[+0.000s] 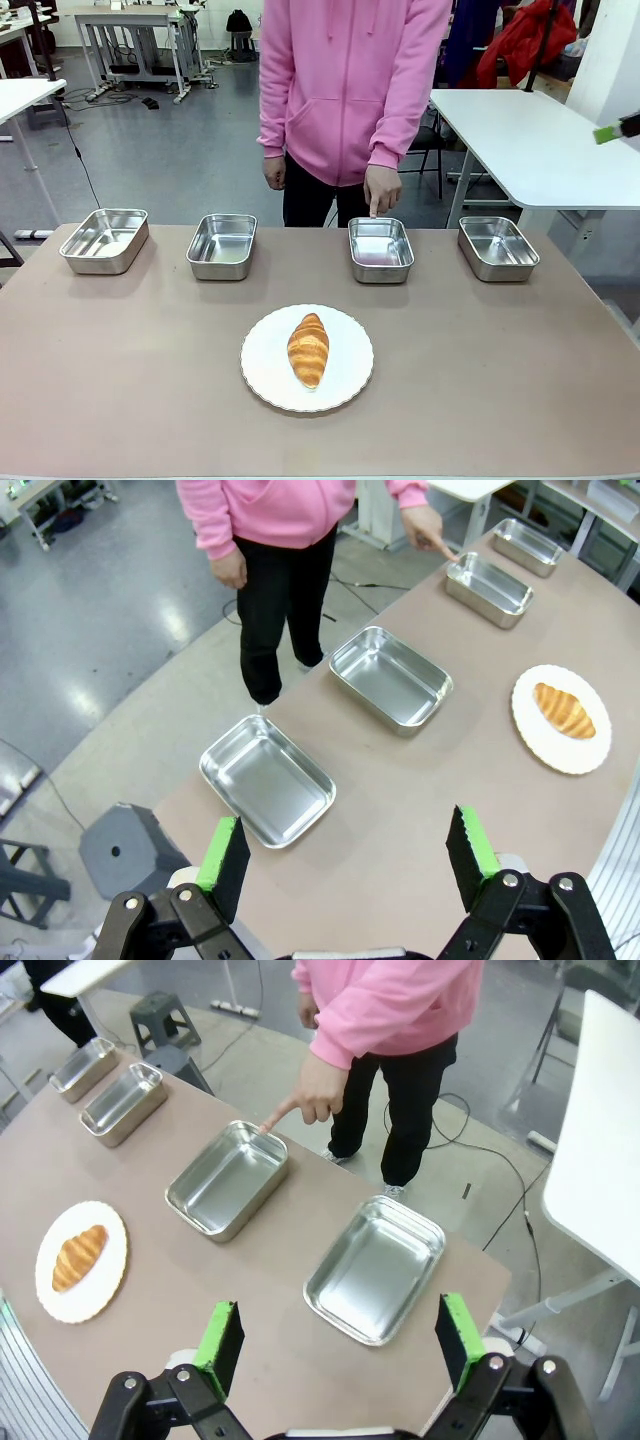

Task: Place the bread in the container.
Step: Place the Butter Roll into the Airtight Container indicated by the human.

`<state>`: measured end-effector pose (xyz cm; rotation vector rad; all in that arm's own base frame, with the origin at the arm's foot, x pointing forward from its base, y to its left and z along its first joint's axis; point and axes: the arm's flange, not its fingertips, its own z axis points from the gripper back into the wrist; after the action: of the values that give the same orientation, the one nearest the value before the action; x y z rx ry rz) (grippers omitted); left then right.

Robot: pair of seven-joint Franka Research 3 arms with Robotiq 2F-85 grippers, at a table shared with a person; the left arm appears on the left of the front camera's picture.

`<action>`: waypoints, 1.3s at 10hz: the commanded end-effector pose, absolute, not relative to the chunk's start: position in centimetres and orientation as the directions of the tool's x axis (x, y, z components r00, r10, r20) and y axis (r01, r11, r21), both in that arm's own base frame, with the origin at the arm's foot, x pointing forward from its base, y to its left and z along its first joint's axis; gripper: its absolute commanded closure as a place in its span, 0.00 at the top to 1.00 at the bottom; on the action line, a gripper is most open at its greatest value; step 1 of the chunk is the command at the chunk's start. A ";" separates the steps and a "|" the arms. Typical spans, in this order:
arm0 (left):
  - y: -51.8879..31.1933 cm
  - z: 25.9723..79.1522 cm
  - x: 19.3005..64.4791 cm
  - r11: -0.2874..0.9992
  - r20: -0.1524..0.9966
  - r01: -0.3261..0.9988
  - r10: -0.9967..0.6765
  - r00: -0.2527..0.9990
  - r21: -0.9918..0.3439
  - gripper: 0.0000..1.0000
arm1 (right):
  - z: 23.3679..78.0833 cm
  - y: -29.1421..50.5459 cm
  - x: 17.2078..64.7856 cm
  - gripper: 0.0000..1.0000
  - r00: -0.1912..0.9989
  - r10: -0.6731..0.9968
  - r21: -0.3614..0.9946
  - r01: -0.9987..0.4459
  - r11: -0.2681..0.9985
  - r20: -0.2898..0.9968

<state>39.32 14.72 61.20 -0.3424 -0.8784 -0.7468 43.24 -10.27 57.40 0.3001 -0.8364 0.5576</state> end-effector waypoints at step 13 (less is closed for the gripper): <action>14.6 61.3 39.2 0.696 0.799 0.718 -0.447 0.403 0.027 1.00 | 44.7 26.9 42.8 1.00 0.901 0.048 0.138 -0.118 0.983 0.432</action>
<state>39.33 14.66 61.23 -0.3387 -0.8751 -0.7474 41.76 27.01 43.58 0.0963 -0.4599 0.1384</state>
